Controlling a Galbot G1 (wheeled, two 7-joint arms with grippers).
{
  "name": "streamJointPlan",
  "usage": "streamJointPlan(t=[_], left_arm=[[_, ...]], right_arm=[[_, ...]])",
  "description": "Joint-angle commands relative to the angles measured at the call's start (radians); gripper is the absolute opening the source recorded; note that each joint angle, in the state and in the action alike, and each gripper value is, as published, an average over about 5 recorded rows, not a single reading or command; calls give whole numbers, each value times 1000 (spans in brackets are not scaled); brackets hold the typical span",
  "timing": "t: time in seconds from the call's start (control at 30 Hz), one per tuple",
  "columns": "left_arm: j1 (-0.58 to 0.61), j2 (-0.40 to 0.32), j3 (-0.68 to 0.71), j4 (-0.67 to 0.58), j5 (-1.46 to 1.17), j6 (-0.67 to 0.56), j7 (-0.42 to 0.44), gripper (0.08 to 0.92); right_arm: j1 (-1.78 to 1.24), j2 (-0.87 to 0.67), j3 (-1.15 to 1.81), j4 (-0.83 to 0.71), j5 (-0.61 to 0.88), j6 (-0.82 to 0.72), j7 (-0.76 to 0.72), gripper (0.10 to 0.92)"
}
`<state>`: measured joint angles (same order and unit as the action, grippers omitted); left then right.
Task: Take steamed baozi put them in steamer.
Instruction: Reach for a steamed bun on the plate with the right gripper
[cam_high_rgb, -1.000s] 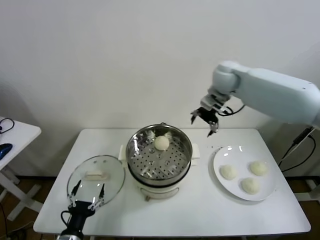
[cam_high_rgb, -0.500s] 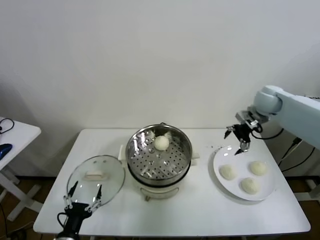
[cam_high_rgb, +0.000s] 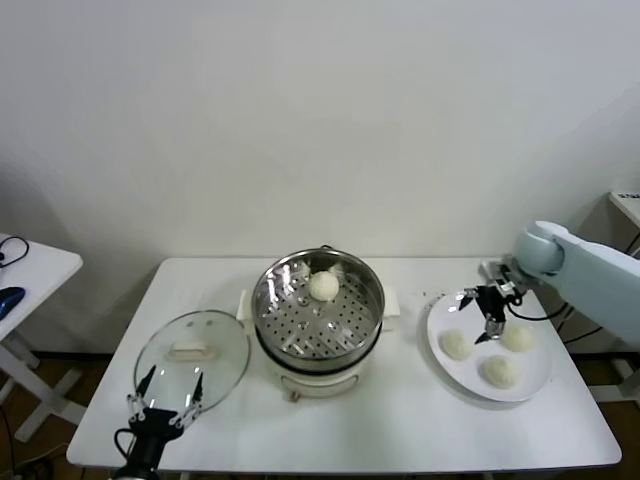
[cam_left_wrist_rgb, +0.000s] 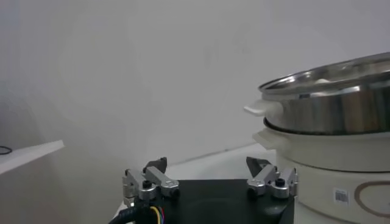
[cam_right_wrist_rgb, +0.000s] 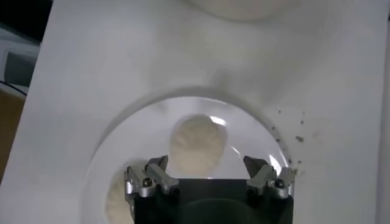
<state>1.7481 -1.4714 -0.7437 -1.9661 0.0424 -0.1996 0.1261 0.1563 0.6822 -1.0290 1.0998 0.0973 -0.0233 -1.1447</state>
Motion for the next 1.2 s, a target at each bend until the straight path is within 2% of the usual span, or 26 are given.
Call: streamJointPlan(t=[0.03,0.43,1.0,1.2], left_arm=[[3,-1,-2,4,-2,-2,0,823],[4,-1,-5,14,-3,-5,0,823],[1,-1,-6,21,-2,-4,-1,823],[2,-1,-6,22,-3,-5,-1,823]], right_arm=[[-94,40,57,-65,-32,0,14,823],[-110,91,80,-140,-59,20,11,823],[-119,116,99,-171,-77,19,-14,822],[-118,119,102,-174,-69,20,-17,783]])
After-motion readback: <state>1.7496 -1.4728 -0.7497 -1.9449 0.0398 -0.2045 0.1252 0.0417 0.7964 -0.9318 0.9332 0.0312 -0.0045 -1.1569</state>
